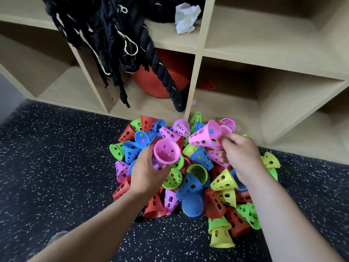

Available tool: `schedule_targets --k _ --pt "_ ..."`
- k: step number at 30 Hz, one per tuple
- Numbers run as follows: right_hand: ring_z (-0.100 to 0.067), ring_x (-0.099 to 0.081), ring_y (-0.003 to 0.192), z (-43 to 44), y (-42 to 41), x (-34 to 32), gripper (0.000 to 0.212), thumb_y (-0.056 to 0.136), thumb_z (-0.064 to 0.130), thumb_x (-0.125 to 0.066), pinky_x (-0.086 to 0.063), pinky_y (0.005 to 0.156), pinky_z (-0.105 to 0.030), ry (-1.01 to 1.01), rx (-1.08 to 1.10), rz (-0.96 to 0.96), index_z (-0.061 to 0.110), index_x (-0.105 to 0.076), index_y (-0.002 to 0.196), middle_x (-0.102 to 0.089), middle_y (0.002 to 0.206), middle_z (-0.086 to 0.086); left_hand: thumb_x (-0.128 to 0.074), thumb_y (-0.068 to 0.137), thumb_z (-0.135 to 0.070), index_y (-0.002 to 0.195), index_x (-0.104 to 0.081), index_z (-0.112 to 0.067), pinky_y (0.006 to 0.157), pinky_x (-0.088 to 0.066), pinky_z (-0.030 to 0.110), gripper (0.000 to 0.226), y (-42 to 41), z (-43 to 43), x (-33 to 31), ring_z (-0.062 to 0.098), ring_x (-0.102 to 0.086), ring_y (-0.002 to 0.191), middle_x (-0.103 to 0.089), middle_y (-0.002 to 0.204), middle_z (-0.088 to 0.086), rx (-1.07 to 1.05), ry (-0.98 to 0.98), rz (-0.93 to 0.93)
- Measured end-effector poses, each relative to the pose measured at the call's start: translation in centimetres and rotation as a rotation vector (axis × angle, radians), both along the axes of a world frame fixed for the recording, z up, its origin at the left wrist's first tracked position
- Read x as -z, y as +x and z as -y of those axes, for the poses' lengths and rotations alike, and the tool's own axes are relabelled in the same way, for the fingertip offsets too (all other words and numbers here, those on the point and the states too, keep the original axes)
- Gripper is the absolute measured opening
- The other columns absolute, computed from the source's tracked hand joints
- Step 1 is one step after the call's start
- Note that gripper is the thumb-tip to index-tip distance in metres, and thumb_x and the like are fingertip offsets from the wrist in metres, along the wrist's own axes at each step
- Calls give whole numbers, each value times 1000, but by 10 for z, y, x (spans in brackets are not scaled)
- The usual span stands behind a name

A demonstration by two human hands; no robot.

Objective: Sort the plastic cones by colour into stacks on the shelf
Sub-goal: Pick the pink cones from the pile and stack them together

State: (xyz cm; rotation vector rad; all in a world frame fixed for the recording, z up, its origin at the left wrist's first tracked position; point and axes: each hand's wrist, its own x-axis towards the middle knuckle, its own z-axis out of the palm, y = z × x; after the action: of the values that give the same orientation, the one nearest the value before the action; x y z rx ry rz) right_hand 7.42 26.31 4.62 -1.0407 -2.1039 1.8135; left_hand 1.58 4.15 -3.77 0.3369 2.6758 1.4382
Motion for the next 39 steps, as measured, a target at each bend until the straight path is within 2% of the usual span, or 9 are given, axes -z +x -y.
schedule_targets --k 4,9,16,19,23,25,29,33,39 --pt "-15 -47 51 19 4 -19 17 96 20 -63 -43 49 -25 -20 -141 -93 22 -75 84 -59 59 0 -80 76 -35 115 -57 -34 84 -56 36 45 7 -9 -3 7 -62 100 -63 105 -16 61 55 -5" --pt "-7 -54 56 27 10 -8 24 95 51 -56 -45 62 -29 224 -269 62 32 -71 101 -71 81 2 -86 75 -35 111 -51 -44 78 -55 25 51 16 -14 -10 0 -61 96 -59 103 -25 78 108 -16" --pt "-13 -56 55 26 21 13 14 98 29 -55 -53 61 -38 140 -92 109 25 -68 95 -72 83 6 -83 72 -17 111 -54 -29 72 -43 5 51 8 12 -3 -2 -57 93 -58 102 -11 -28 135 -2" --pt "-12 -64 67 38 13 30 11 92 25 -60 -57 70 -40 192 -114 103 30 -70 89 -72 83 8 -82 70 -22 109 -52 -26 79 -45 19 49 -3 32 2 7 -54 91 -53 103 -5 -138 127 -80" --pt "-2 -66 79 64 -9 58 8 88 26 -69 -51 72 -20 289 -210 88 33 -70 89 -71 86 15 -81 69 -16 107 -56 -25 79 -50 35 46 -17 61 11 18 -58 92 -56 99 -6 -215 74 -105" --pt "-2 -67 83 77 -23 71 9 87 27 -70 -53 75 -23 267 -251 84 33 -71 93 -71 87 15 -81 68 -14 106 -59 -25 77 -52 38 45 -23 73 19 19 -61 90 -59 98 -5 -226 54 -88" --pt "-2 -65 85 99 -55 96 16 84 26 -74 -54 84 -26 356 -282 90 28 -74 100 -72 92 15 -85 68 -18 117 -57 -29 78 -55 36 58 -28 90 29 11 -64 92 -65 105 -11 -207 38 -66" --pt "-9 -66 98 110 -79 116 31 84 31 -76 -52 85 -27 485 -344 210 27 -71 115 -71 107 12 -88 68 -19 124 -48 -37 75 -47 15 71 -26 97 29 -5 -60 92 -62 108 -23 -170 21 -58" --pt "-11 -69 86 107 -91 128 8 87 22 -73 -49 71 -23 430 -273 245 21 -76 94 -74 88 9 -87 68 -17 126 -49 -34 79 -50 25 72 -30 97 38 0 -61 95 -60 112 -20 -127 6 -85"
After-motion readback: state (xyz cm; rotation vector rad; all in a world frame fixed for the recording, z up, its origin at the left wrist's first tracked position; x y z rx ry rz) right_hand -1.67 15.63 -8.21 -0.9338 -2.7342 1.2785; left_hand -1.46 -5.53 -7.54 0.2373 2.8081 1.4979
